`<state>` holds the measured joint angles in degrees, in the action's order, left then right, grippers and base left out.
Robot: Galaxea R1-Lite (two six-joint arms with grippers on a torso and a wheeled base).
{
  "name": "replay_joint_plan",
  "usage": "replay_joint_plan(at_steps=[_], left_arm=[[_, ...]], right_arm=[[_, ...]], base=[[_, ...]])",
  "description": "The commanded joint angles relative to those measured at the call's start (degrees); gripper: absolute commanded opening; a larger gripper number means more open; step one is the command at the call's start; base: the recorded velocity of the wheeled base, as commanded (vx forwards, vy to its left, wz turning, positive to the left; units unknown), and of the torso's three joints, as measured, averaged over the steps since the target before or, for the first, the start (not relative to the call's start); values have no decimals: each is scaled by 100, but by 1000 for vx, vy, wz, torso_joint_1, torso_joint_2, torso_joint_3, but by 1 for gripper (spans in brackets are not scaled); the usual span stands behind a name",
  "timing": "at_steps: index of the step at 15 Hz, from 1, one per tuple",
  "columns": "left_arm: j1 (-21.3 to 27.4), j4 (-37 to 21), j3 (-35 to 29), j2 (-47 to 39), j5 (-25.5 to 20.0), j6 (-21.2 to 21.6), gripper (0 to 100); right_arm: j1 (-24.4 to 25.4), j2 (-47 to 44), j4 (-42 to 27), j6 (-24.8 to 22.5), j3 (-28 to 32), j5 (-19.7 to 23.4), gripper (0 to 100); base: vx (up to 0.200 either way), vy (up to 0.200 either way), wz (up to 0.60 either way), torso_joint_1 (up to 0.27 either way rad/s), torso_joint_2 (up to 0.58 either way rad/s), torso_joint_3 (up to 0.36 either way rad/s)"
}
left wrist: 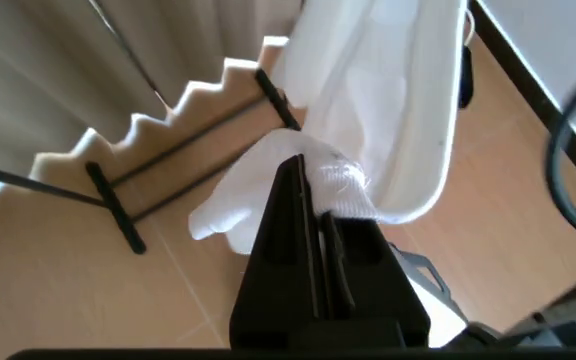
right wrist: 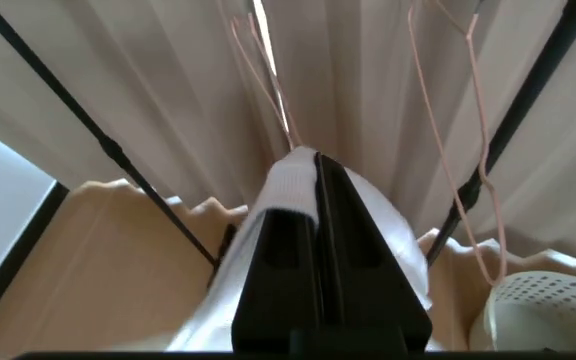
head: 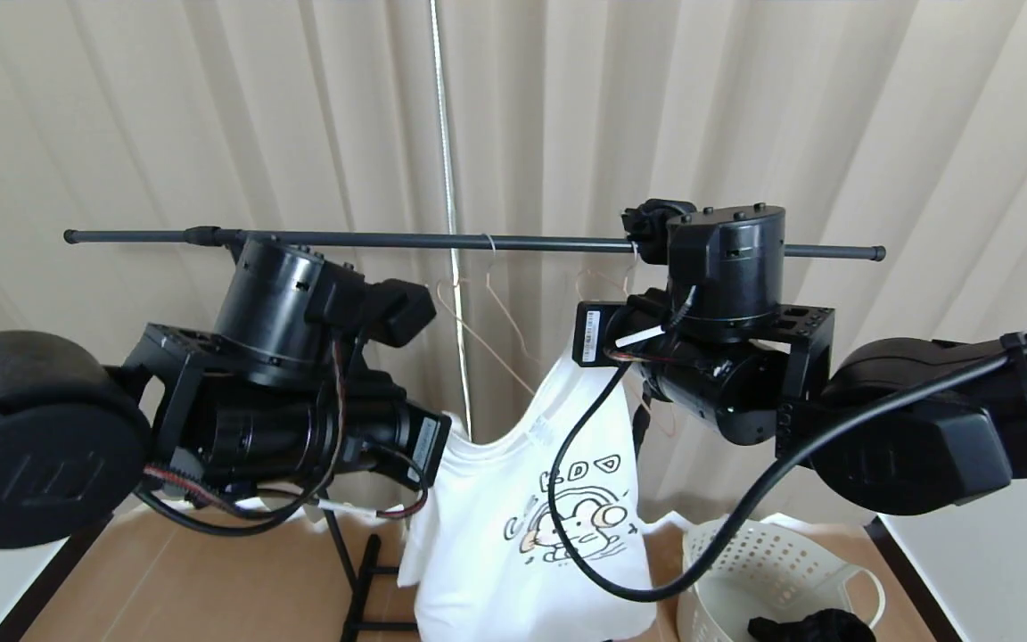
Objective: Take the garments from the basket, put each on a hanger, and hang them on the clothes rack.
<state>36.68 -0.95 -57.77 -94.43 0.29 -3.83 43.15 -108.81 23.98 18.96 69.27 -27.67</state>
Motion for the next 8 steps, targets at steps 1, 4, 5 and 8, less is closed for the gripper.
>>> replay_joint_plan(at_steps=[1, 4, 5, 8], left_arm=[[665, 25, 407, 188, -29, -408, 0], [1535, 306, 302, -14, -29, -1243, 0], [1640, 411, 284, -76, -29, -1322, 0], [1966, 974, 187, -375, -12, -1560, 0]], right_arm=[[105, -219, 81, 126, 122, -1, 0], [193, -237, 195, 231, 105, -10, 0], [193, -237, 195, 231, 105, -10, 0], [202, -219, 195, 258, 78, -19, 0]], base=[[0, 0, 0, 0, 0, 0], [0, 0, 0, 0, 0, 0], [0, 0, 0, 0, 0, 0], [0, 0, 0, 0, 0, 0]])
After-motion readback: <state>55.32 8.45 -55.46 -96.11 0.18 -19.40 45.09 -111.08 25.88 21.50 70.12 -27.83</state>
